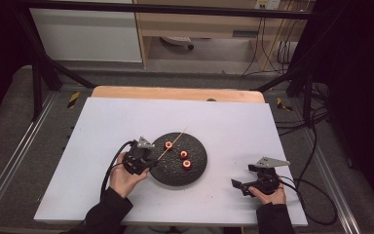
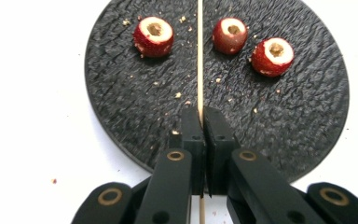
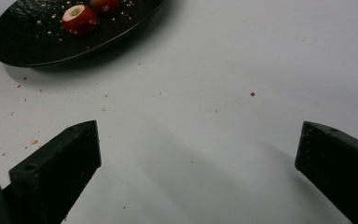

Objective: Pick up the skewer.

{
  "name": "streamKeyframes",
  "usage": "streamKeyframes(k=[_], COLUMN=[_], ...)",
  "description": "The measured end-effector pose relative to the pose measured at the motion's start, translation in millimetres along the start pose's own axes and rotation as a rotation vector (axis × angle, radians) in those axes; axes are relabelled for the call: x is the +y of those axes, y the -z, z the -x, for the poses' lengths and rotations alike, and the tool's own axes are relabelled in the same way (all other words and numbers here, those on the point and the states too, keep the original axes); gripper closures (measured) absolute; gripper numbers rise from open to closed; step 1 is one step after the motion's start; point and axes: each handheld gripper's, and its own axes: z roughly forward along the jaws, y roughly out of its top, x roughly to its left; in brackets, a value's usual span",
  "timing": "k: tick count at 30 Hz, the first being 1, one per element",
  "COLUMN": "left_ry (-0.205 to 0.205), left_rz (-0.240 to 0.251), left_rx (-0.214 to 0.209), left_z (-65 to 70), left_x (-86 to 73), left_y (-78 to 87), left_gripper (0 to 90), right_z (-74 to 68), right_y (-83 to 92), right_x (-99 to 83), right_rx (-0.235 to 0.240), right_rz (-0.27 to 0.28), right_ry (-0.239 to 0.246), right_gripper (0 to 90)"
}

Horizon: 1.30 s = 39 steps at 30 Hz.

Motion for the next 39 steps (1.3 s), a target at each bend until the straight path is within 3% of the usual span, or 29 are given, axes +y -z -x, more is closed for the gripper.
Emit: streamKeyframes(k=[7,14,21,31,39], left_ry=[0.012,-0.001,-0.034,-0.069,-0.062], left_rz=[0.086,0.156,0.165,0.152,0.151], left_rx=[-0.018,-0.038,-0.049,-0.061,-0.076], left_z=[-10.8,-18.5,-21.1,-23.6,-30.5], left_x=[-20.8,-41.2,-63.0,-83.1,-91.4], left_y=[15.5,29.4,35.4,39.3,40.7], left_gripper=[87.7,87.7,87.7,87.8,87.8], right_z=[-0.3,-4.7,-12.4,-30.5,-48.9], right_y=[-1.6,-2.8,-4.6,-19.5,-31.2], right_x=[-0.1,4.5,15.1,35.2,51.5], right_rx=[0.011,0.009,0.014,0.035,0.037], right_rz=[0.005,-0.004,-0.011,-0.053,-0.072], right_ry=[-0.005,-0.007,-0.005,0.039,0.062], right_gripper=[0.7,0.6,0.6,0.6,0.6])
